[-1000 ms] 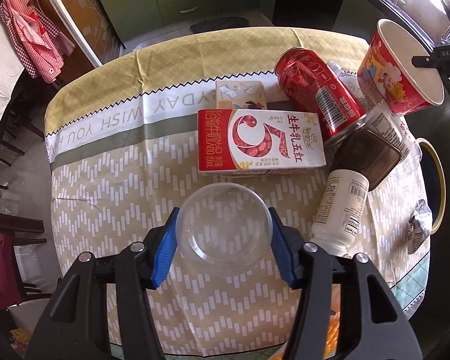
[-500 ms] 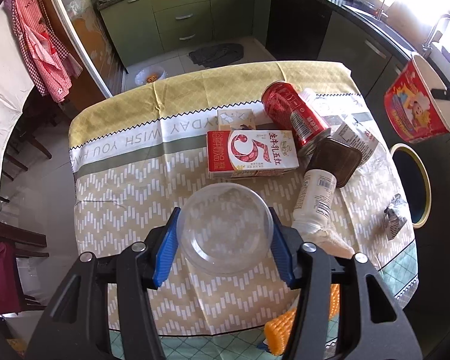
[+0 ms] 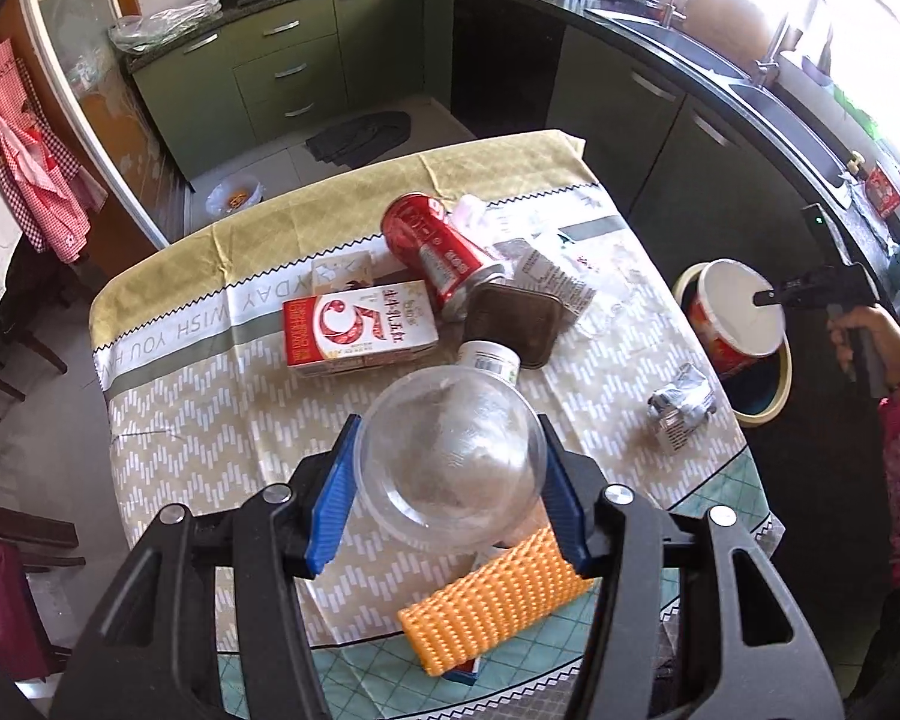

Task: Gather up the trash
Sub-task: 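Carry the red cup to the bin with the right gripper while the left gripper grasps the clear container, then open the right gripper over the bin while the left gripper drops the clear container in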

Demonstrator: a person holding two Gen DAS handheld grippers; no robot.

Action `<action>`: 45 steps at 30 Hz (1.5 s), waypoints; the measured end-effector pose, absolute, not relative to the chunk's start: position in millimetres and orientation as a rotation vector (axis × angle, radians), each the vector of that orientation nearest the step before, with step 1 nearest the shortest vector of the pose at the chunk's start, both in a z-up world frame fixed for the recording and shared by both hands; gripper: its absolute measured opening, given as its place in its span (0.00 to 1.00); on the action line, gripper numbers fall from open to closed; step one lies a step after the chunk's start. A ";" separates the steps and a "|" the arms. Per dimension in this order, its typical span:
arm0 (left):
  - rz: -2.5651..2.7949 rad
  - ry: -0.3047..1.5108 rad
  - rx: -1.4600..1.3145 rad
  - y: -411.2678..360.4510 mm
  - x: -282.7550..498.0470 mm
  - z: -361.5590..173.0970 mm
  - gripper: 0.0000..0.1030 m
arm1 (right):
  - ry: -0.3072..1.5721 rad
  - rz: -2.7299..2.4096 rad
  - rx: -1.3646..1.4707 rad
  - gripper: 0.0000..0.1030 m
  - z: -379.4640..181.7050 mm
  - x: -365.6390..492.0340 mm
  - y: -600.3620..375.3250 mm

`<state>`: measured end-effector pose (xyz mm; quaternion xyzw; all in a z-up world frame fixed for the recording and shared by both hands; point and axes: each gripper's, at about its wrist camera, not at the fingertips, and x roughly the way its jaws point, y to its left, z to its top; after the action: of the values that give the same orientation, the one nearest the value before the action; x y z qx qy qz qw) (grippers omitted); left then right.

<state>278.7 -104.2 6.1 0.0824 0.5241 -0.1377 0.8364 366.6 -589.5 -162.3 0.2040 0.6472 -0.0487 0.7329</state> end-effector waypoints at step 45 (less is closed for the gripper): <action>-0.610 0.990 0.193 -286.1 249.4 26.5 0.71 | 1.177 0.108 0.255 0.39 -54.0 193.2 -585.8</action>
<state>249.4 -286.1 26.5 0.0909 0.4668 -0.2877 0.8313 193.2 -585.8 -54.0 0.1201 0.5531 0.0506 0.8228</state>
